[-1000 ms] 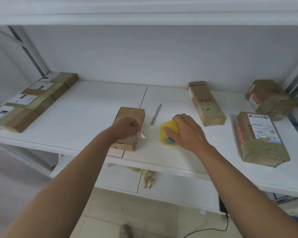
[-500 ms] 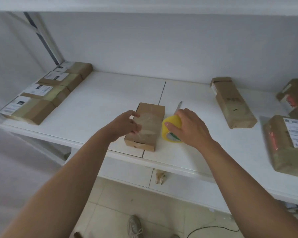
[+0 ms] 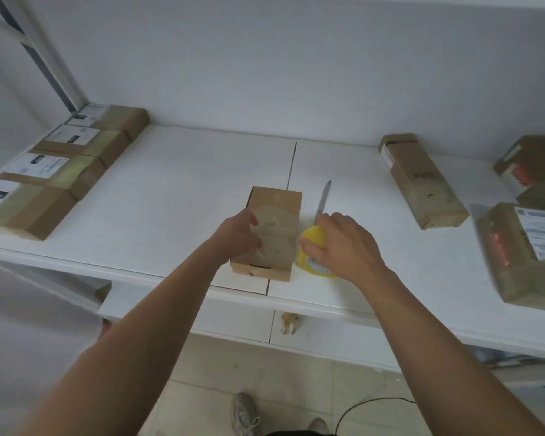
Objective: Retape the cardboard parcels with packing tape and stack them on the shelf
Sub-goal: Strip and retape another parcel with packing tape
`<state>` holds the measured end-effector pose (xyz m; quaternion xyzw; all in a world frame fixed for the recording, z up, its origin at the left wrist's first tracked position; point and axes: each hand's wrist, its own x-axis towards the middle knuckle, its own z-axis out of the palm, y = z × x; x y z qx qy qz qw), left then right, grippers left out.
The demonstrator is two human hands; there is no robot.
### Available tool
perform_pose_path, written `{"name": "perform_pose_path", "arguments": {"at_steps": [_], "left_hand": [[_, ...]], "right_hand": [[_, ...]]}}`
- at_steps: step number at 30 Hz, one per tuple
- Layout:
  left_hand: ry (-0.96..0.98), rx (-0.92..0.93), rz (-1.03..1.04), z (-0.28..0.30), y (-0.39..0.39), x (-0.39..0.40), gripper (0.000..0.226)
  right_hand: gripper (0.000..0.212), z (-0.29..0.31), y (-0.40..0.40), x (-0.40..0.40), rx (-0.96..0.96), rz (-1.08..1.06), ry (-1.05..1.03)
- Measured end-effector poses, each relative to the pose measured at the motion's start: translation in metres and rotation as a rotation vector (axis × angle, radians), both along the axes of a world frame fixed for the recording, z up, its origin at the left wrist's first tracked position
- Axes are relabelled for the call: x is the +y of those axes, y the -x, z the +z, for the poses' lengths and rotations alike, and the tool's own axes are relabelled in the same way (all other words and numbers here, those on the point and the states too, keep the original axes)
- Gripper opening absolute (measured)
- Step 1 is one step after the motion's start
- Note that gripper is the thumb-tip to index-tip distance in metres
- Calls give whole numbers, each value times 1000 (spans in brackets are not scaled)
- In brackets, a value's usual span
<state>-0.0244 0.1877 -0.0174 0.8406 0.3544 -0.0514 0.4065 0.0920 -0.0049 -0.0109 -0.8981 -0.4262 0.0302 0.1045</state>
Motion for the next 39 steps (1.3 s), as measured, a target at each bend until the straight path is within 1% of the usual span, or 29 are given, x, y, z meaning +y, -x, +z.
{"name": "perform_pose_path", "arguments": {"at_steps": [13, 19, 24, 27, 29, 30, 33, 34, 37, 39], "left_hand": [[-225, 76, -138, -5, -10, 0, 36], [-274, 101, -181, -6, -12, -4, 35], [-385, 95, -220, -5, -9, -6, 35], [-415, 102, -218, -9, -5, -4, 35], [-489, 57, -220, -14, 1, -5, 34], [-555, -15, -243, -18, 4, -7, 32], [-811, -278, -421, -37, 14, -13, 28], [-850, -327, -457, -45, 18, -16, 28], [-873, -368, -500, -64, 34, -28, 25], [-888, -374, -506, -74, 44, -34, 34]], "right_hand": [[56, -2, 12, 8, -74, -20, 52], [55, -2, 13, 8, -76, -20, 38], [55, -2, 13, 6, -78, -20, 35], [55, -1, 13, 6, -74, -12, 38], [56, -1, 13, 6, -77, -8, 40], [56, -1, 13, 6, -78, -6, 40], [55, -1, 12, 7, -83, 1, 32], [55, -1, 12, 7, -87, 5, 29], [54, -1, 11, 6, -91, 9, 19], [54, -2, 11, 6, -98, 10, 23]]}}
